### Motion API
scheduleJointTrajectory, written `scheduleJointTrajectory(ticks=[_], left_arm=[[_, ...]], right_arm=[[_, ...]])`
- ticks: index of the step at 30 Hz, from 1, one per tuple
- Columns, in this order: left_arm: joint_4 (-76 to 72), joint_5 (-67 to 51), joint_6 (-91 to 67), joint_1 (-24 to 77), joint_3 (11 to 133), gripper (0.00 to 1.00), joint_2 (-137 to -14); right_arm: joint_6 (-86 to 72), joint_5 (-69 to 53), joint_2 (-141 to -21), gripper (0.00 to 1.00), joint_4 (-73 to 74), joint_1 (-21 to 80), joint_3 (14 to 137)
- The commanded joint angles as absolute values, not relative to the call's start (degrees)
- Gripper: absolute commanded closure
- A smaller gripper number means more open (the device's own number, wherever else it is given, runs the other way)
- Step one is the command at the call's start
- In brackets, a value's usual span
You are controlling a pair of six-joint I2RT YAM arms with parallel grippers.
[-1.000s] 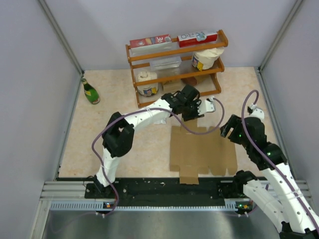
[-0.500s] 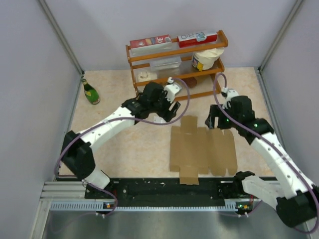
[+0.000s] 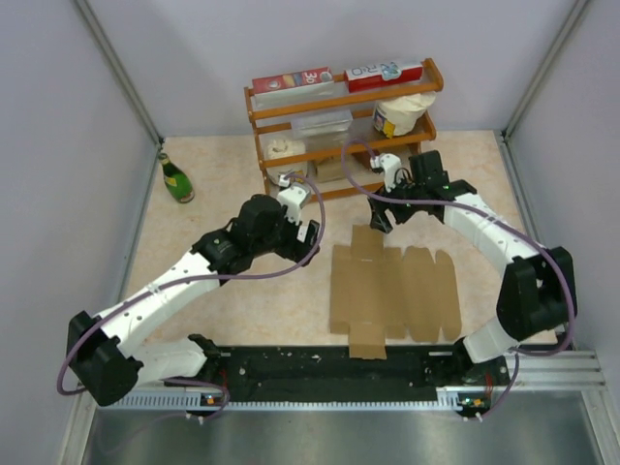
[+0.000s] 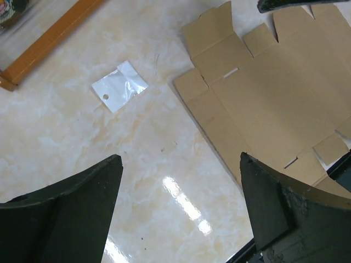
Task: Fold the paper box
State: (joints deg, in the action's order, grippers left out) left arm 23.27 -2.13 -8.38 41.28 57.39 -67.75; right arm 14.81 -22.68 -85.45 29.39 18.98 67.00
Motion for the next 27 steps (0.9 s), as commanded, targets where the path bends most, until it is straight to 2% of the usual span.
scheduleJointTrajectory(ticks=[1,14,27], left_arm=[[23.7,1.3,-11.0,41.1,55.1,0.08,-64.7],[19.5,1.7,-8.9,40.1,46.7,0.07,-56.6],[20.5,-6.9,-3.3,33.9,44.1,0.07,-54.5]], right_arm=[[27.5,-27.2,-91.9,0.22,27.6,18.8,73.9],[33.6,-26.2,-97.8,0.20,29.0,18.5,77.5],[40.0,-30.5,-103.4,0.20,34.5,14.8,82.5]])
